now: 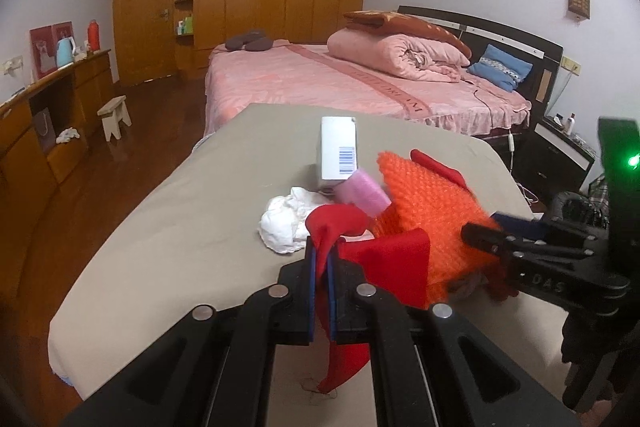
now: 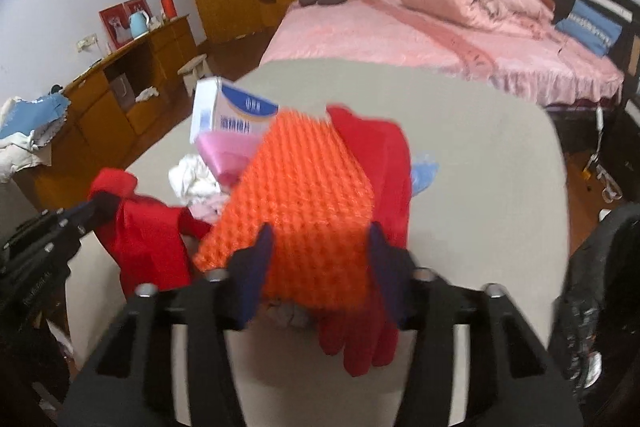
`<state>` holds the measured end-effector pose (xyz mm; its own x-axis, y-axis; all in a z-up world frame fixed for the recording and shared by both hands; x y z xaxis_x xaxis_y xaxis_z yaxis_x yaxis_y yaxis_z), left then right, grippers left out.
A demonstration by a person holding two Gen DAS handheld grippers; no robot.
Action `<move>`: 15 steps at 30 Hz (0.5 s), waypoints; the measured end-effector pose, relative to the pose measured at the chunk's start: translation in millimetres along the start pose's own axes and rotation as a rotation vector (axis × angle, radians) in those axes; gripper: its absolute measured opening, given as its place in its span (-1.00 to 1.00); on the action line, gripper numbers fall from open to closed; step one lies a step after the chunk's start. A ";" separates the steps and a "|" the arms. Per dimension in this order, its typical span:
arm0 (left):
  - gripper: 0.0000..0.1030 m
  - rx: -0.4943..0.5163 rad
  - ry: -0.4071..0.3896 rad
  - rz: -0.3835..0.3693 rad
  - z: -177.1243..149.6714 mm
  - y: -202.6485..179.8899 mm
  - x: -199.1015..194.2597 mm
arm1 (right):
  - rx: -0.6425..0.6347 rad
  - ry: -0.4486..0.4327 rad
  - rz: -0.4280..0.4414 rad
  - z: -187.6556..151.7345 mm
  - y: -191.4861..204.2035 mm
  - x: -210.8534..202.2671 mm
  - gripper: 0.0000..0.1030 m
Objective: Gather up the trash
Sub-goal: 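Lift the red cloth and orange scrubber and carry both toward the bin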
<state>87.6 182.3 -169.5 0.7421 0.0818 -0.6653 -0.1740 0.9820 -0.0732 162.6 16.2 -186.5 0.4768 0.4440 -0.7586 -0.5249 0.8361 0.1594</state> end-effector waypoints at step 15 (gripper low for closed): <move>-0.91 0.011 -0.034 -0.028 6.4 -12.2 -15.6 | 0.020 -0.119 0.083 8.9 -11.3 -67.5 -0.75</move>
<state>82.4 170.1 -153.4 0.7679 0.0602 -0.6378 -0.1464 0.9857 -0.0832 142.6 -20.4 -131.4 0.5134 0.5460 -0.6621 -0.5526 0.8006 0.2317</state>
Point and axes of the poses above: each gripper's, at about its wrist camera, not at the fingertips, and x roughly the way its jaws point, y to its left, z to its top, the point moved 5 cm from there along x, roughly the way its jaws point, and after that the axes turned 4 degrees about y, right-handed, at the moved point
